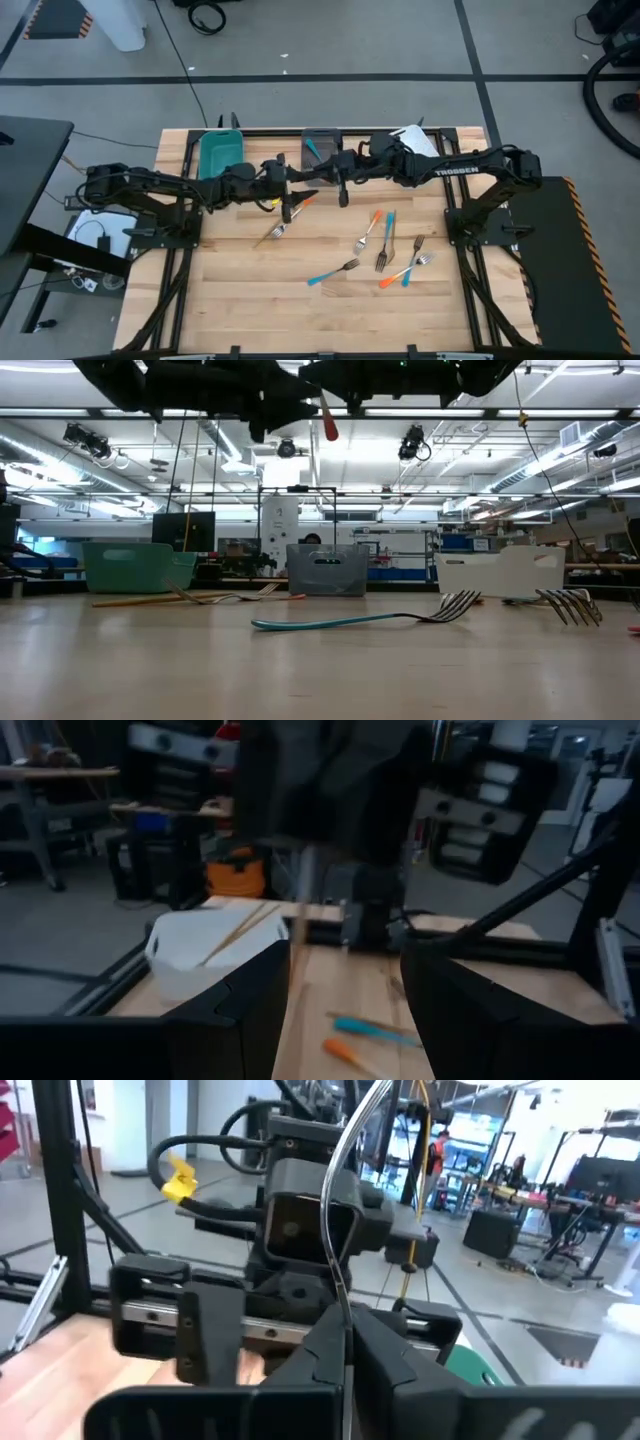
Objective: Sort silverware by color (type)
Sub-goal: Put the bottom left orange fork into the green bin
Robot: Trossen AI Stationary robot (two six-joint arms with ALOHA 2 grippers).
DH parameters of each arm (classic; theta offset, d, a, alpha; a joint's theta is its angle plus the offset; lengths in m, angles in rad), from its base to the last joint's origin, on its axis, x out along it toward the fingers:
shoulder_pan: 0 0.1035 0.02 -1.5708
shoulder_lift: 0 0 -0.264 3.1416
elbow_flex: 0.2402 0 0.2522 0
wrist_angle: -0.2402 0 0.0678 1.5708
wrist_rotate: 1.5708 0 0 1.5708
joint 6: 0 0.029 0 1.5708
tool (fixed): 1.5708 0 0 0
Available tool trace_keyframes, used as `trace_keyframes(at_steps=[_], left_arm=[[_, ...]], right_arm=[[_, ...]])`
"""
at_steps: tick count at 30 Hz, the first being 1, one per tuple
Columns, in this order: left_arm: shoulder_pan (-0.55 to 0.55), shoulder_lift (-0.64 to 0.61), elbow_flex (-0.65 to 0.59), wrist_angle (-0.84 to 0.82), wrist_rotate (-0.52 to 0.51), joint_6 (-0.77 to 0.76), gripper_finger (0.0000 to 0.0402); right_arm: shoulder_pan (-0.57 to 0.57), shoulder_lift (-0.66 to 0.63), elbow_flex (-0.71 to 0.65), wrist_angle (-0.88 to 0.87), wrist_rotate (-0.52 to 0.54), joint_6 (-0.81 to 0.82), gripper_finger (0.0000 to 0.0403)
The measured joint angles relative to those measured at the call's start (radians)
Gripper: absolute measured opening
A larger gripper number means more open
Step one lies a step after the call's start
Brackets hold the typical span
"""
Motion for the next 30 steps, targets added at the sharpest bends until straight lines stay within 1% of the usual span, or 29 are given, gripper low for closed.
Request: trace_keyframes(at_steps=[7,11,15,18,27,30], left_arm=[[-0.001,0.032,0.081,0.006,0.001,0.03,0.02],[0.001,0.052,0.101,-0.003,0.0,0.033,0.0182],[0.006,0.051,0.102,-0.018,-0.043,0.04,0.0155],[0.009,0.051,0.102,-0.019,-0.043,0.044,0.0128],[0.008,0.051,0.102,-0.001,-0.041,0.055,0.0024],[0.008,0.051,0.102,0.007,-0.041,0.059,0.0011]], right_arm=[[0.006,0.0,0.0,0.048,-0.021,0.004,0.0011],[0.015,0.0,0.0,0.051,-0.022,0.004,0.0011],[0.022,0.0,0.0,0.057,-0.022,0.005,0.0011],[0.024,-0.001,0.0,0.061,-0.022,0.005,0.0011],[0.023,-0.001,0.0,0.065,-0.017,0.01,0.0011],[0.023,-0.001,0.001,0.066,-0.014,0.032,0.0016]])
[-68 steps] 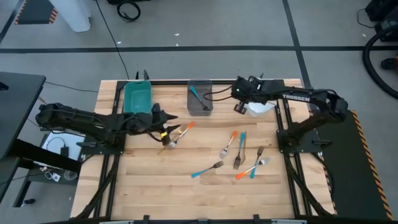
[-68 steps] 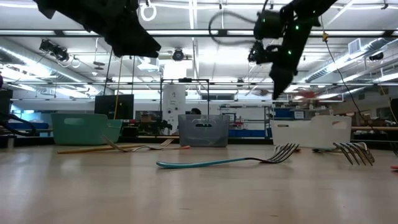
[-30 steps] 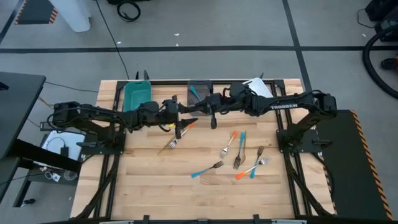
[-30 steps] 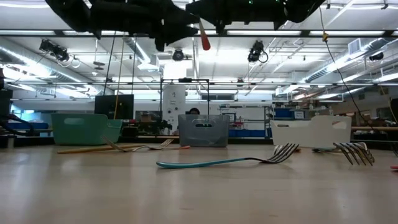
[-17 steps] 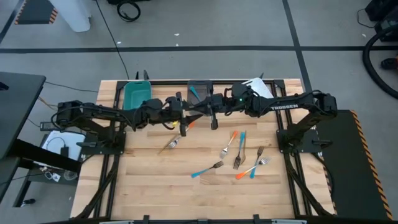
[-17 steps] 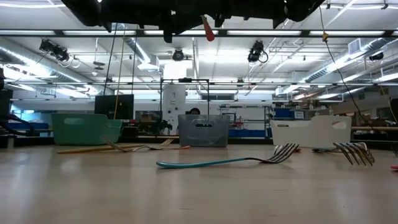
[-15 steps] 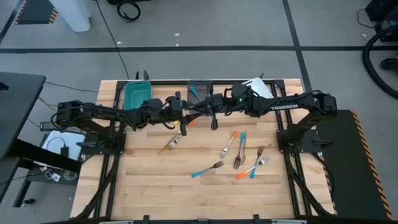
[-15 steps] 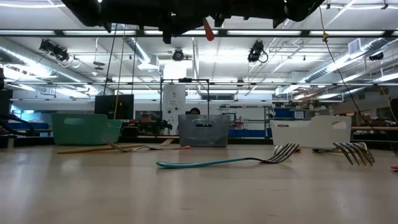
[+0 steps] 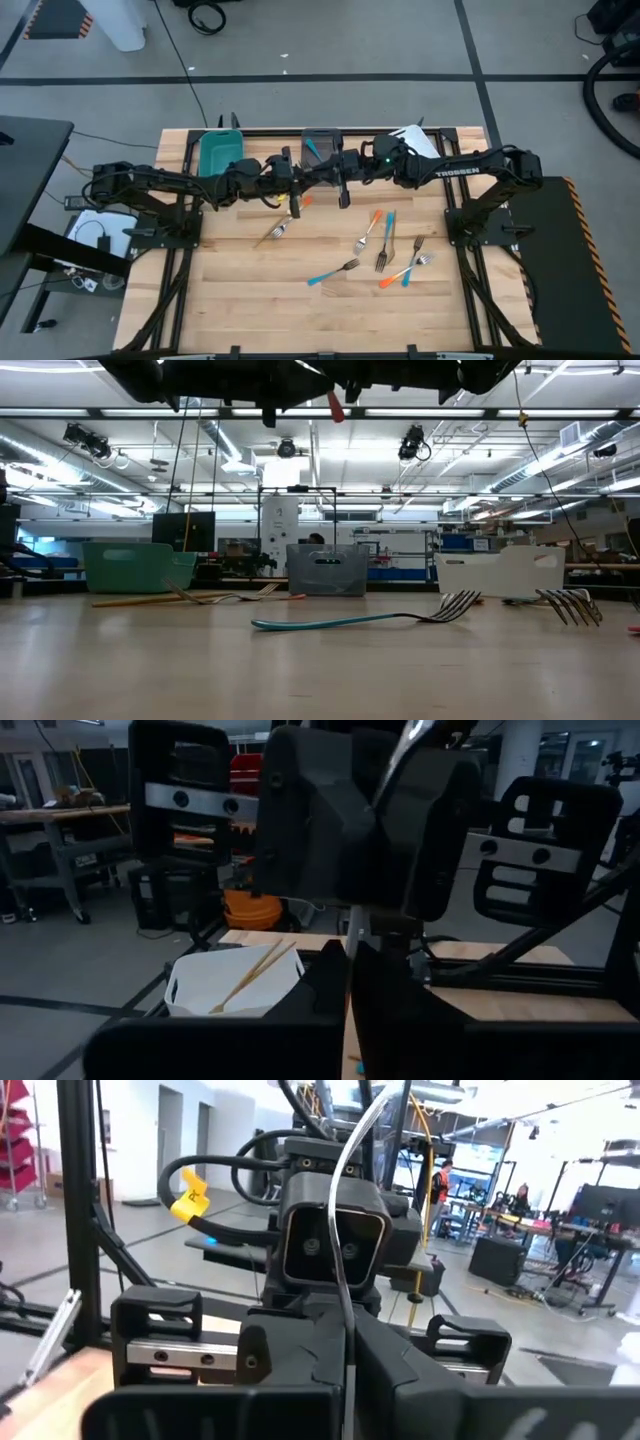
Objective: Sort silverware by color (type)
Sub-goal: Put the bottom left orange fork into the green bin
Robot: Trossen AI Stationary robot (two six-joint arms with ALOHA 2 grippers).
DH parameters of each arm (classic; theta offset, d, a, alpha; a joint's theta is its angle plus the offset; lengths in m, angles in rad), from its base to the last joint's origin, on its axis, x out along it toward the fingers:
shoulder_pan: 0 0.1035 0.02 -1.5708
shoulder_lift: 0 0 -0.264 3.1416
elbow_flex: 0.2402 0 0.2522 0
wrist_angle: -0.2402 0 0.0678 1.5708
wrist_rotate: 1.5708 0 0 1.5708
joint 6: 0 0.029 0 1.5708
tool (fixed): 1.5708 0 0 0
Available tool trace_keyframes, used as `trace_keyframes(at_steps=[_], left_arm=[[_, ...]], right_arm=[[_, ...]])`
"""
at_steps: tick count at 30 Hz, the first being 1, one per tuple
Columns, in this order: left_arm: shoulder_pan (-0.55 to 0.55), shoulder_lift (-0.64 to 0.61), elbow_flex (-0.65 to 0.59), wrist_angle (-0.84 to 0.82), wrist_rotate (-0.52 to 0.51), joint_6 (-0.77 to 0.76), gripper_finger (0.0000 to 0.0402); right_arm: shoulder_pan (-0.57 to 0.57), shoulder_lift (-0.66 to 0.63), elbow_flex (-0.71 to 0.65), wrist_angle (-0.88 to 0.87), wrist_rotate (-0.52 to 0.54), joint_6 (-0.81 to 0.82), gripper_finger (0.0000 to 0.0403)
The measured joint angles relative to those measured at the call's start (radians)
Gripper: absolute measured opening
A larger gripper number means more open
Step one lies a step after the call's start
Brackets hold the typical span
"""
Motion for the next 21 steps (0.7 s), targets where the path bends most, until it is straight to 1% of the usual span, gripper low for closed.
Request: trace_keyframes(at_steps=[2,4,7,10,13,16,21], left_arm=[[0.0,0.0,0.0,0.005,0.0,-0.001,0.0011],[0.001,-0.005,0.0,0.007,-0.001,-0.005,0.0011],[0.006,-0.019,-0.001,-0.016,-0.003,-0.027,0.0011],[0.01,-0.059,-0.01,-0.054,-0.009,-0.042,0.0011],[0.012,-0.101,-0.026,-0.111,-0.019,-0.058,0.0011],[0.012,-0.132,-0.026,-0.178,-0.045,-0.061,0.0011],[0.011,-0.165,-0.026,-0.307,-0.083,-0.1,0.0011]], right_arm=[[0.0,0.0,0.001,-0.004,0.0,0.031,0.0026],[0.0,-0.001,0.001,-0.034,0.0,0.041,0.0043],[-0.005,-0.01,0.001,-0.077,0.0,0.038,0.0082],[-0.013,-0.046,0.0,-0.139,0.005,0.038,0.0126],[-0.021,-0.097,0.0,-0.199,0.048,0.036,0.0166],[-0.029,-0.131,-0.001,-0.27,0.091,0.031,0.0195],[-0.032,-0.18,0.0,-0.37,0.147,0.021,0.0221]])
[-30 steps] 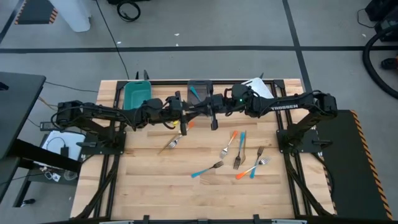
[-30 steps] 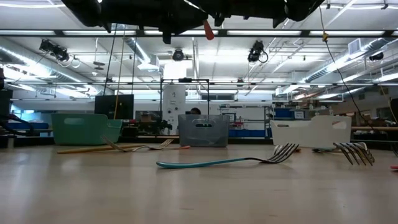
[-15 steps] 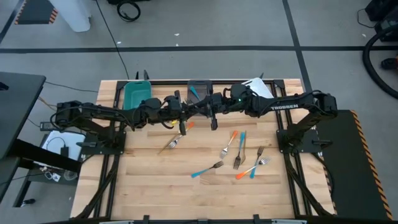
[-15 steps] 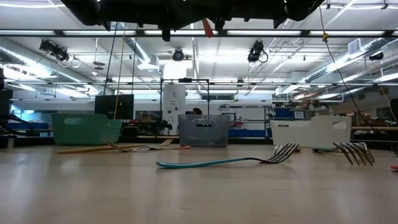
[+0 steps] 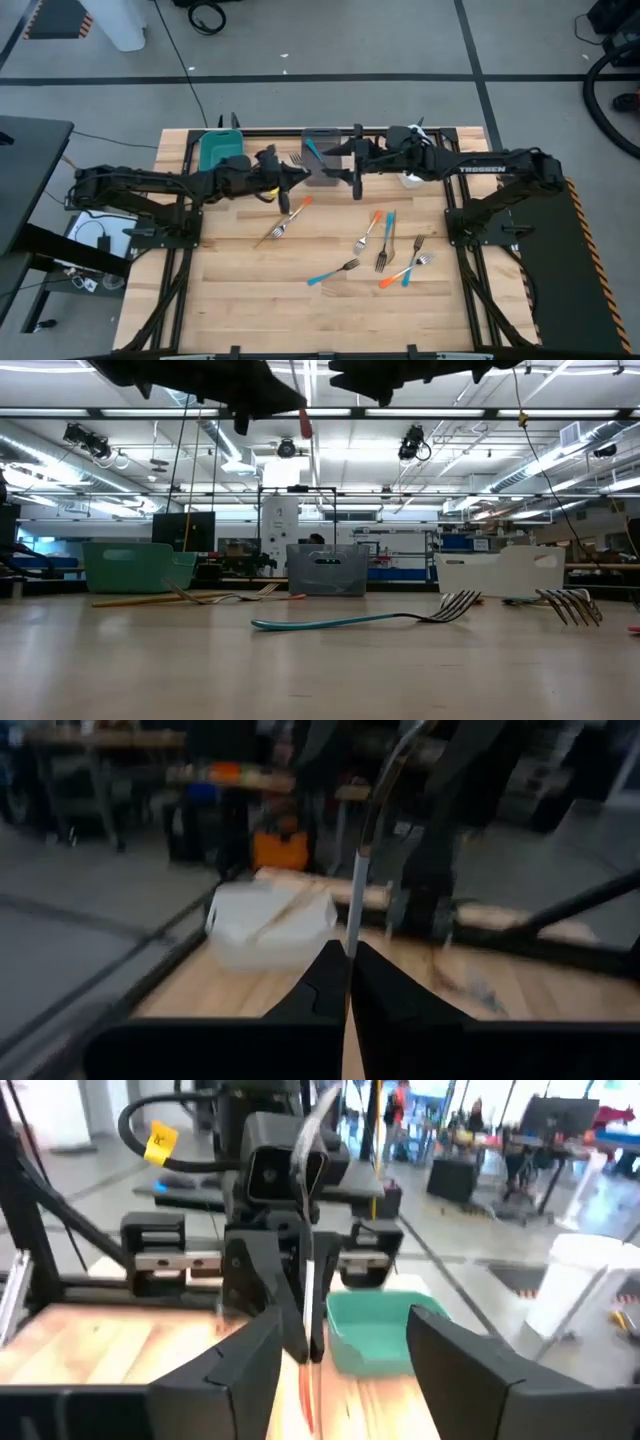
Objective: Sort silverware by color (type)
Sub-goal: Put the bottom left orange fork into the green bin
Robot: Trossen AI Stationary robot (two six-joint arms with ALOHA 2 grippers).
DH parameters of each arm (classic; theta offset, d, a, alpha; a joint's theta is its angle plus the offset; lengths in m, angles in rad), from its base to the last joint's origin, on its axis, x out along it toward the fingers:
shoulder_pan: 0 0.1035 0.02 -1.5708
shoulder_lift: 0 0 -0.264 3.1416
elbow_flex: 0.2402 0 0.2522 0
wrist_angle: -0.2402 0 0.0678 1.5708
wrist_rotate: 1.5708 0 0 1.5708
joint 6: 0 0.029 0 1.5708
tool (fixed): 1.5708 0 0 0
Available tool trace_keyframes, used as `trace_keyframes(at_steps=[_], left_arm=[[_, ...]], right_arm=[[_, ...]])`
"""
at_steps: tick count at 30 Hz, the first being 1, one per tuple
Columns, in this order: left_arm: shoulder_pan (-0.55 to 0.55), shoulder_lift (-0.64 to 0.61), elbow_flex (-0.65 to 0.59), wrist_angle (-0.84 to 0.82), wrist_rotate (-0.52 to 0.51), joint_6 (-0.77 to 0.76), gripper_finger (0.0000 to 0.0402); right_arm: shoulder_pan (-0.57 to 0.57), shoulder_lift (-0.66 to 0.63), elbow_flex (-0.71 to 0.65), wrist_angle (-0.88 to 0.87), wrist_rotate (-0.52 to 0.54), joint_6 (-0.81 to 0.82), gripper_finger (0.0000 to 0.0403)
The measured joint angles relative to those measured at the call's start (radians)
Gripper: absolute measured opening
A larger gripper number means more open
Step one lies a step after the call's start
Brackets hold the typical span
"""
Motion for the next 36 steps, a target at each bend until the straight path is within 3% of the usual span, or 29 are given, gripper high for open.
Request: trace_keyframes(at_steps=[8,13,19,22,25,28,31,36], left_arm=[[0.001,-0.032,0.002,-0.147,-0.1,0.031,0.0012],[0.034,-0.084,0.001,-0.248,-0.17,0.11,0.0013],[0.124,-0.106,0.0,-0.385,-0.35,0.232,0.0013],[0.184,-0.103,0.0,-0.378,-0.44,0.294,0.0013],[0.253,-0.101,0.0,-0.33,-0.463,0.305,0.0013],[0.33,-0.107,0.0,-0.312,-0.469,0.215,0.0013],[0.394,-0.107,0.0,-0.359,-0.458,0.021,0.0014],[0.452,-0.107,0.0,-0.584,-0.319,-0.282,0.0014]], right_arm=[[-0.008,-0.01,-0.005,-0.126,0.045,-0.005,0.0224],[-0.069,-0.01,-0.065,-0.111,0.054,-0.035,0.0224],[-0.215,-0.009,-0.164,0.017,0.054,-0.081,0.0224],[-0.286,-0.009,-0.21,0.116,0.057,-0.111,0.0224],[-0.337,-0.009,-0.235,0.169,0.082,-0.075,0.0223],[-0.374,-0.009,-0.235,0.175,0.121,0.002,0.0222],[-0.395,-0.007,-0.235,0.158,0.139,0.055,0.0215],[-0.406,-0.004,-0.235,0.131,0.102,0.206,0.0201]])
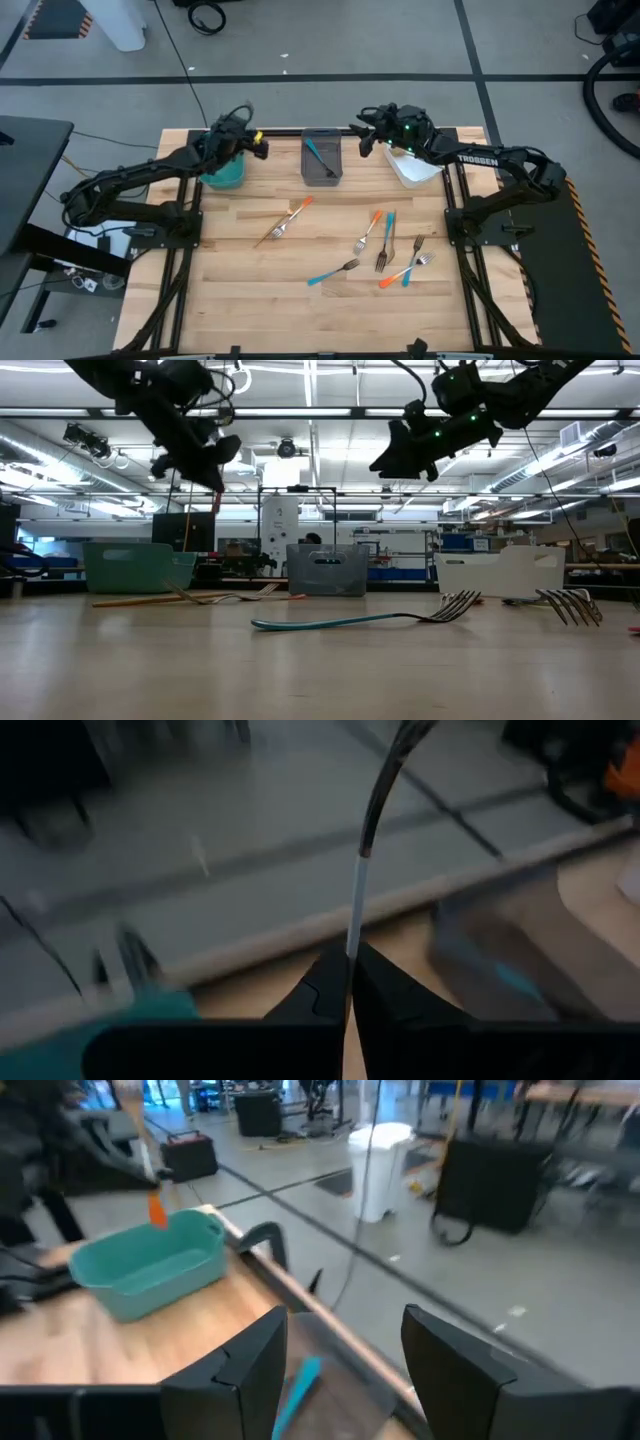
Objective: Sort silverware by color (type)
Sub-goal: Put the bottom left orange fork into the green bin
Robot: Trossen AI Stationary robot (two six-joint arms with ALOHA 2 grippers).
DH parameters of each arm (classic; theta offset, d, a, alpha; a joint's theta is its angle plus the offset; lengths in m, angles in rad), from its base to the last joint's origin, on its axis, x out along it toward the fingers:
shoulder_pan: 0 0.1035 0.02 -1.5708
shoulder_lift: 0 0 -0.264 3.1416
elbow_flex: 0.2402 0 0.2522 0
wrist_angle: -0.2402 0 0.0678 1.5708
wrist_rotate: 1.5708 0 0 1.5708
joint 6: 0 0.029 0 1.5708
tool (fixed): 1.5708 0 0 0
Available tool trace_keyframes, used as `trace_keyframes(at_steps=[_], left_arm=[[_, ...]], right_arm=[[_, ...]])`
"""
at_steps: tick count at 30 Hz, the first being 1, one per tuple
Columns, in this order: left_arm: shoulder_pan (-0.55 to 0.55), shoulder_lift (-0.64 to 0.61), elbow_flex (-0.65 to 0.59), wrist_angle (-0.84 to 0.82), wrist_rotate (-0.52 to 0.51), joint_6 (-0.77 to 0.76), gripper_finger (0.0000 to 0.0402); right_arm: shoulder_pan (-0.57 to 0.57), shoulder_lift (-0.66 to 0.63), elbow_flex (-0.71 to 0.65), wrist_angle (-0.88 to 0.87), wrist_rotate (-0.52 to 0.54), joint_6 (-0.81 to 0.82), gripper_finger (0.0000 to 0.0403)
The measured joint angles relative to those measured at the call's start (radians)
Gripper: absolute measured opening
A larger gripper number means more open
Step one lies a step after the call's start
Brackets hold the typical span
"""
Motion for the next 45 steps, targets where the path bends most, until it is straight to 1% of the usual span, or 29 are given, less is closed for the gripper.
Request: trace_keyframes(at_steps=[2,4,8,11,14,17,19,24,28,34,36,41,45], left_arm=[[0.005,0.0,0.0,-0.085,0.055,-0.082,0.0014],[0.005,-0.006,0.0,-0.153,0.086,-0.124,0.0014],[-0.001,-0.012,0.039,-0.299,0.101,-0.219,0.0014],[0.005,-0.012,0.12,-0.433,0.123,-0.271,0.0014],[0.016,-0.013,0.185,-0.564,0.123,-0.288,0.0014],[0.045,-0.013,0.21,-0.68,0.121,-0.327,0.0014],[0.067,-0.013,0.201,-0.739,0.117,-0.321,0.0014],[0.121,-0.012,0.105,-0.754,0.142,-0.243,0.0014],[0.177,-0.011,0.036,-0.734,0.147,-0.167,0.0014],[0.251,-0.01,0.011,-0.675,0.15,-0.032,0.0014],[0.274,-0.007,0.011,-0.662,0.179,0.023,0.0014],[0.338,0.074,0.011,-0.671,0.255,0.102,0.0014],[0.355,0.161,0.011,-0.657,0.26,0.13,0.0014]], right_arm=[[0.01,0.0,0.0,-0.002,-0.034,0.055,0.0198],[0.029,0.0,0.0,-0.002,-0.057,0.082,0.0197],[0.071,0.0,0.0,-0.006,-0.064,0.12,0.0196],[0.094,0.0,0.0,-0.013,-0.079,0.204,0.0196],[0.116,0.0,0.0,-0.024,-0.106,0.256,0.0196],[0.139,0.0,0.0,-0.029,-0.115,0.29,0.0196],[0.151,0.0,0.0,-0.024,-0.118,0.309,0.0196],[0.164,0.0,0.0,-0.025,-0.122,0.315,0.0196],[0.162,0.0,0.0,-0.027,-0.15,0.314,0.0196],[0.156,0.0,0.0,-0.04,-0.151,0.314,0.0196],[0.156,0.0,0.0,-0.04,-0.154,0.314,0.0196],[0.156,0.0,0.0,-0.04,-0.158,0.314,0.0196],[0.155,0.0,0.0,-0.043,-0.158,0.31,0.0196]])
